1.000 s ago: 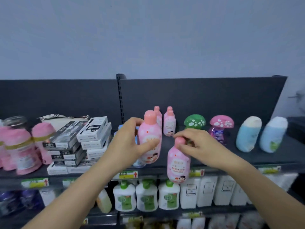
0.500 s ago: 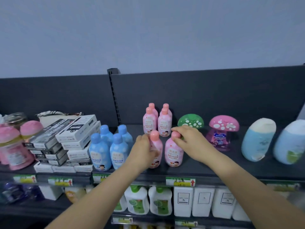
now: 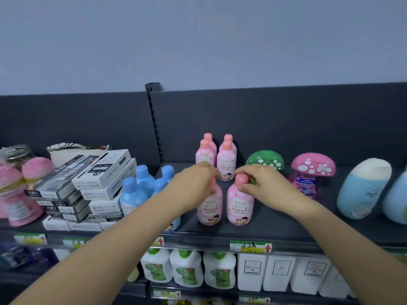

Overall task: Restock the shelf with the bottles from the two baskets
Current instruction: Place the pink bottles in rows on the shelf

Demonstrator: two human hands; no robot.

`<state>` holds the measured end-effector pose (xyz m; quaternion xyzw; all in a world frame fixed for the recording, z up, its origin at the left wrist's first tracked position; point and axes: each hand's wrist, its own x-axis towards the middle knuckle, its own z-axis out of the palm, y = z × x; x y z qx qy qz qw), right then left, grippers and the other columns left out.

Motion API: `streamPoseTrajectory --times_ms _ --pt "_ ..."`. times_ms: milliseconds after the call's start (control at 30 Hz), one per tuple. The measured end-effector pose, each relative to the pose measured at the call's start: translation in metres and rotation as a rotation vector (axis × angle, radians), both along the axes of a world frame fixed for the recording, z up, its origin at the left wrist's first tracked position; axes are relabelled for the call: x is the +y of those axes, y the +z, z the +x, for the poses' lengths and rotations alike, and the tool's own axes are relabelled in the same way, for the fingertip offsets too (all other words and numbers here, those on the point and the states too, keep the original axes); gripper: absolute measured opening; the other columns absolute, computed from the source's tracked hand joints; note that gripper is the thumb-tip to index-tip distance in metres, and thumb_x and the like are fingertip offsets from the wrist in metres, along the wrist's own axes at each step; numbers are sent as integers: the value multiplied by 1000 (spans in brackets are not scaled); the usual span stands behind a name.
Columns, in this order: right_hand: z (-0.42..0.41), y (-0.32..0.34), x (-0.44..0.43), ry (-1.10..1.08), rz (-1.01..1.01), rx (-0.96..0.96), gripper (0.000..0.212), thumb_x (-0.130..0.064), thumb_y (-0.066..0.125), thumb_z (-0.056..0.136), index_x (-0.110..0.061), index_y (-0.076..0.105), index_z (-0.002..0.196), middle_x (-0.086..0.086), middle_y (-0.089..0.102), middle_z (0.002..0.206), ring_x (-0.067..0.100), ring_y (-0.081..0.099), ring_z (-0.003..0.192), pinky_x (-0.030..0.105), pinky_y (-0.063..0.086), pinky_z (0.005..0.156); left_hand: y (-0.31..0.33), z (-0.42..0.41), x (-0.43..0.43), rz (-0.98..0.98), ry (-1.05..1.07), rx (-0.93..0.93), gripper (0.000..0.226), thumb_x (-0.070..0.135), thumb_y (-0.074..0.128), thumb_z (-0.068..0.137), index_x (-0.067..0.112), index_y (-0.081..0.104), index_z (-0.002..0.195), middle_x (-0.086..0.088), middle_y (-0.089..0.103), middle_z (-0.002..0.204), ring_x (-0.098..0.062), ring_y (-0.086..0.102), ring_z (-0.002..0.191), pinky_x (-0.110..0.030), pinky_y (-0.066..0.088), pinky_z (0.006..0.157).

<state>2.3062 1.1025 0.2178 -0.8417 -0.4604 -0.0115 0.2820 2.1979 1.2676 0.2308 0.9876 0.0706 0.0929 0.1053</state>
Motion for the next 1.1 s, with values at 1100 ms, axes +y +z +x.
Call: streamPoseTrajectory --times_ms 1100 --pt "-2 40 28 -53 -63 -19 41 -34 64 86 -23 58 126 -4 59 111 10 56 100 31 46 93 50 9 71 37 -175 52 35 56 62 81 35 62 109 13 64 104 -12 61 93 -36 52 70"
